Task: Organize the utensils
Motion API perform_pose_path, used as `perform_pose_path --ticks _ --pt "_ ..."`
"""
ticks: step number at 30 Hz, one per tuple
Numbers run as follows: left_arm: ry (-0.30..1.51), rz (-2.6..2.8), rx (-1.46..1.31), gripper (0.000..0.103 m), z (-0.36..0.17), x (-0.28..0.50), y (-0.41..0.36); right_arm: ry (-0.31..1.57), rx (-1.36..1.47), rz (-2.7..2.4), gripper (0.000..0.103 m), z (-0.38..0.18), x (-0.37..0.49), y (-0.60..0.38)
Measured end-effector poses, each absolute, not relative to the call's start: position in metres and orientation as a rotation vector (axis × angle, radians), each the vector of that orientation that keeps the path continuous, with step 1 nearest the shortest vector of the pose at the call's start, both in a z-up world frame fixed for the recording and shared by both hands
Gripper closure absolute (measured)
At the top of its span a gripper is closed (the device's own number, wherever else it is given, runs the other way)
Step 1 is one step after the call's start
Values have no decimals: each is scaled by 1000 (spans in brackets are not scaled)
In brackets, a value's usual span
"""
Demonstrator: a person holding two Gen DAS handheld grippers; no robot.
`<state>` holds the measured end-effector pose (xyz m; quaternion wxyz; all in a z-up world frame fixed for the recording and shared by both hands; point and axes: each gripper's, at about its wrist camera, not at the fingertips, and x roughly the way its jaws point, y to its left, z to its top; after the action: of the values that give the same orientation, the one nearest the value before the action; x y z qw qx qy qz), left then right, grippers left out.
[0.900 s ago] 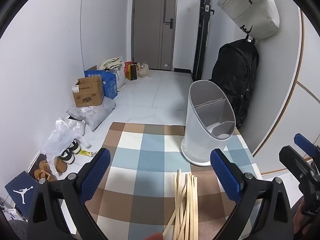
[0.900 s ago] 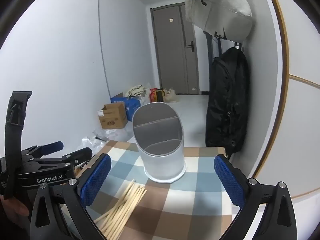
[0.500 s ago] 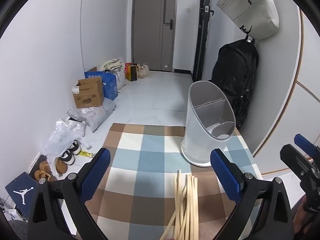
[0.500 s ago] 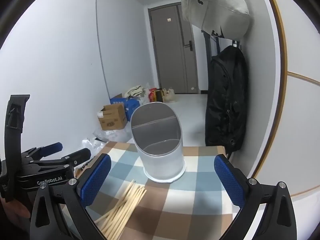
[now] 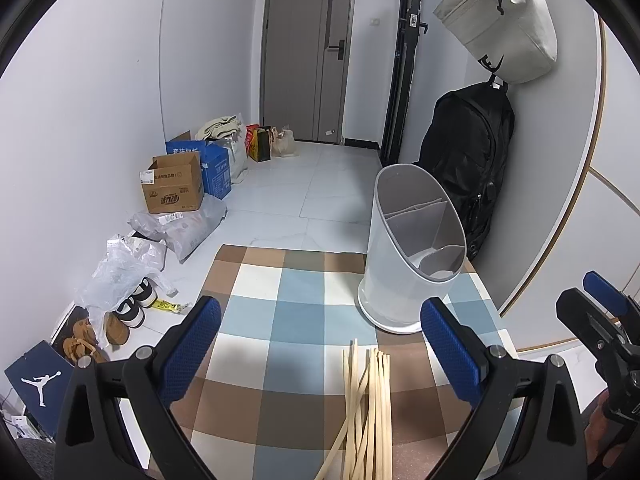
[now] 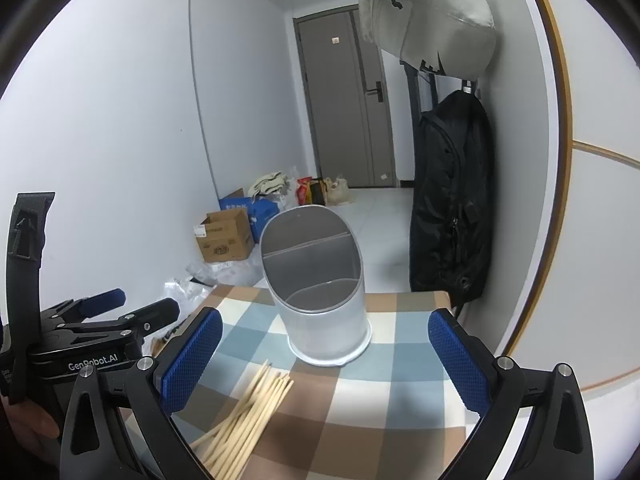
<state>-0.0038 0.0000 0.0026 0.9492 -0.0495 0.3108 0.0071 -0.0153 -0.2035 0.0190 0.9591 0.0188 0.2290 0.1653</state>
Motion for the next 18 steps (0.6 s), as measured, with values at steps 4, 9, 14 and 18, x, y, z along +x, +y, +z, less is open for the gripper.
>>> perform_pose_path --ticks 4,9,14,18 --pt "635 15 -109 5 2 -2 1 464 39 334 0 18 -16 -203" --pt "634 18 -112 5 0 -1 1 461 38 336 0 19 -16 -203" --pt "635 17 -114 5 -1 -1 2 463 39 336 0 19 -17 -202" --pt "637 18 -115 5 -2 -1 2 463 39 336 0 19 -16 -202"
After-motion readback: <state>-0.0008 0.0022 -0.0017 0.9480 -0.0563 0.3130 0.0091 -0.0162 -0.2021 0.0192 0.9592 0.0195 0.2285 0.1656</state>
